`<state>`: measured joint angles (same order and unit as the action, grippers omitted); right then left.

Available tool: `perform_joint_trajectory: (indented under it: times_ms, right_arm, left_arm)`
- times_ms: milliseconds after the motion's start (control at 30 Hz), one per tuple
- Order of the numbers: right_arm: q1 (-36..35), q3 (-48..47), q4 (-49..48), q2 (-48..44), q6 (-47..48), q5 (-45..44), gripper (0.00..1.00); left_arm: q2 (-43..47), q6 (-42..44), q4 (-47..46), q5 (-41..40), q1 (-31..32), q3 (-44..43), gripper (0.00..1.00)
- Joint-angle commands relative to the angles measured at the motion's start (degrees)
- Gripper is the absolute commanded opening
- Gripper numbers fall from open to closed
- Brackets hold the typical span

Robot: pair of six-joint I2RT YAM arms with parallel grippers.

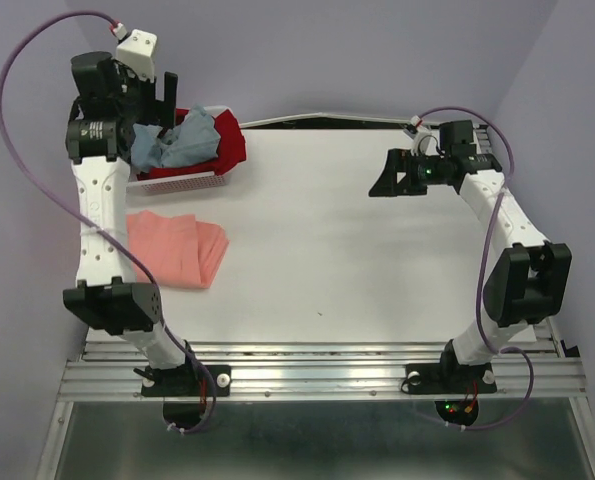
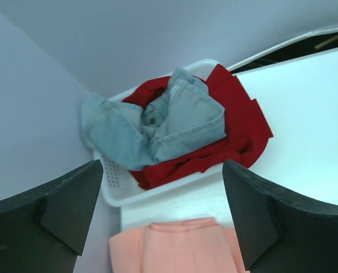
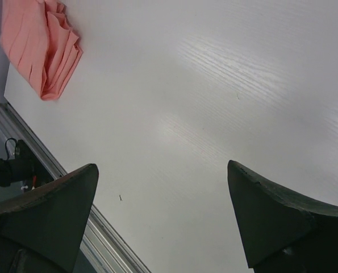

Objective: Fold and stack the skirts
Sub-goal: Grab the skirt from the pile

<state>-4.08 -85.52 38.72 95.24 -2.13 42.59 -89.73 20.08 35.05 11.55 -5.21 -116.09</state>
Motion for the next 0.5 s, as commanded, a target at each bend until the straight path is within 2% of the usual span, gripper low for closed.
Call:
perform_joint_trajectory:
  times_ms: [0, 300, 467]
  right_arm:
    - [0.47, 2.01, -1.89, -3.48, 0.81, -2.33, 1.00]
    - [0.47, 5.01, -2.42, -3.57, 1.25, -4.53, 1.00]
    - [0.47, 4.92, -2.51, -1.99, 1.16, -4.36, 1.00]
  left_arm:
    - [-12.55, -4.69, -2.25, 4.53, 0.55, -2.37, 0.99]
    - [-32.16, -7.59, -5.95, 8.58, 0.64, -13.54, 0.95]
    - [-38.48, -9.53, -8.68, 3.49, 0.82, -14.16, 0.93]
